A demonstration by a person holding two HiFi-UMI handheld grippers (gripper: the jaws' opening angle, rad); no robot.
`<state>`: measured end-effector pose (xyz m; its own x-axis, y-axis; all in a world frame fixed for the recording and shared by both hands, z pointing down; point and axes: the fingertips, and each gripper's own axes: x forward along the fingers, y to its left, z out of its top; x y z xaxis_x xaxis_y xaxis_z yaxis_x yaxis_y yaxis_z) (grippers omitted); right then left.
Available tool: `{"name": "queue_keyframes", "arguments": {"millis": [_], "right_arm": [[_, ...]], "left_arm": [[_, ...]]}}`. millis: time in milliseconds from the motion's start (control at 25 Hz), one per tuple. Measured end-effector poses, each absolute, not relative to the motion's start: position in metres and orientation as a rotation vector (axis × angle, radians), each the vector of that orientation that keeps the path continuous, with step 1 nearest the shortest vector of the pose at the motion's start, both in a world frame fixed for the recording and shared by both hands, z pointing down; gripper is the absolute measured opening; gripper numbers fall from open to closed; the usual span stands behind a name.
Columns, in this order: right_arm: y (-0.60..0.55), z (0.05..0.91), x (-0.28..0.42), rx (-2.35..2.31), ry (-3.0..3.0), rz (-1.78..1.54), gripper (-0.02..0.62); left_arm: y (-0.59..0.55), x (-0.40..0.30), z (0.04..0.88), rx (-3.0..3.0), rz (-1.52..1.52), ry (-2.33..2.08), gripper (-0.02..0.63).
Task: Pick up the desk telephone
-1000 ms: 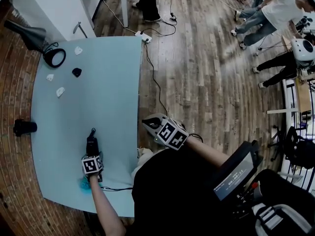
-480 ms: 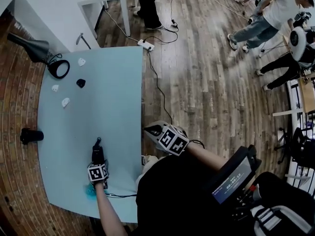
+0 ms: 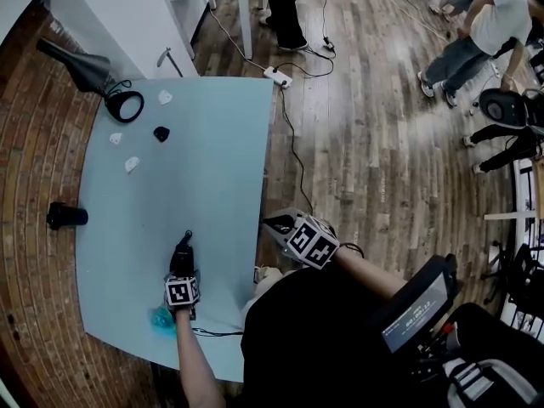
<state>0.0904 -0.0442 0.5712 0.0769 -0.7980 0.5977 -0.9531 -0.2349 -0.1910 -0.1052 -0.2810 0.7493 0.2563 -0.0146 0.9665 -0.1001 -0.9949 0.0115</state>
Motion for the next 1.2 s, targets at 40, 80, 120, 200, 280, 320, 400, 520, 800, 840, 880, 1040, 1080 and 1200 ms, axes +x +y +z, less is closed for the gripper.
{"name": "queue_keyframes", "arguments": {"millis": [40,80,120,200,280,320,400,520,800,840,880,1040,1080,1200], "right_arm": [[-0.045,0.571,0.092,2.109,-1.766,0.893,0.005],[-0.046,0.571,0.094,2.113,-1.767,0.893,0.005],[-0.046,0.571,0.095,2.114,-1.767,0.897,0.005],[-0.045,0.572,0.096,2.109,-1.768,0.913,0.005],[-0.046,0.573,0.098,2.105,-1.776,0.923,0.005],[-0.047,0.573,0.1,2.104,-1.782,0.925,0.005],[-0.049,0.572,0.102,2.102,-1.792,0.923,0.005],[-0.05,0.575,0.105,2.078,-1.798,0.912,0.005],[-0.057,0.578,0.116,2.014,-1.865,0.888,0.005],[-0.059,0.578,0.119,2.0,-1.875,0.882,0.005],[-0.06,0.578,0.121,1.983,-1.885,0.876,0.005],[-0.068,0.578,0.125,1.912,-1.949,0.857,0.005],[-0.071,0.579,0.124,1.892,-1.97,0.854,0.005],[-0.079,0.58,0.121,1.823,-2.028,0.839,0.005]], "left_arm": [[-0.277,-0.105,0.75,2.428,1.864,-0.11,0.293],[-0.274,-0.105,0.75,2.423,1.856,-0.11,0.293],[-0.27,-0.105,0.749,2.417,1.849,-0.112,0.293],[-0.262,-0.105,0.747,2.406,1.842,-0.115,0.293],[-0.256,-0.104,0.746,2.402,1.842,-0.109,0.293],[-0.255,-0.103,0.744,2.403,1.846,-0.108,0.293],[-0.254,-0.102,0.74,2.403,1.853,-0.11,0.293],[-0.252,-0.099,0.741,2.401,1.84,-0.101,0.293],[-0.248,-0.086,0.718,2.43,1.867,-0.164,0.293],[-0.246,-0.083,0.714,2.426,1.854,-0.183,0.293],[-0.245,-0.079,0.711,2.423,1.837,-0.2,0.293],[-0.235,-0.067,0.698,2.409,1.794,-0.246,0.293],[-0.232,-0.065,0.693,2.41,1.787,-0.259,0.293],[-0.221,-0.057,0.679,2.433,1.734,-0.291,0.293]]}}
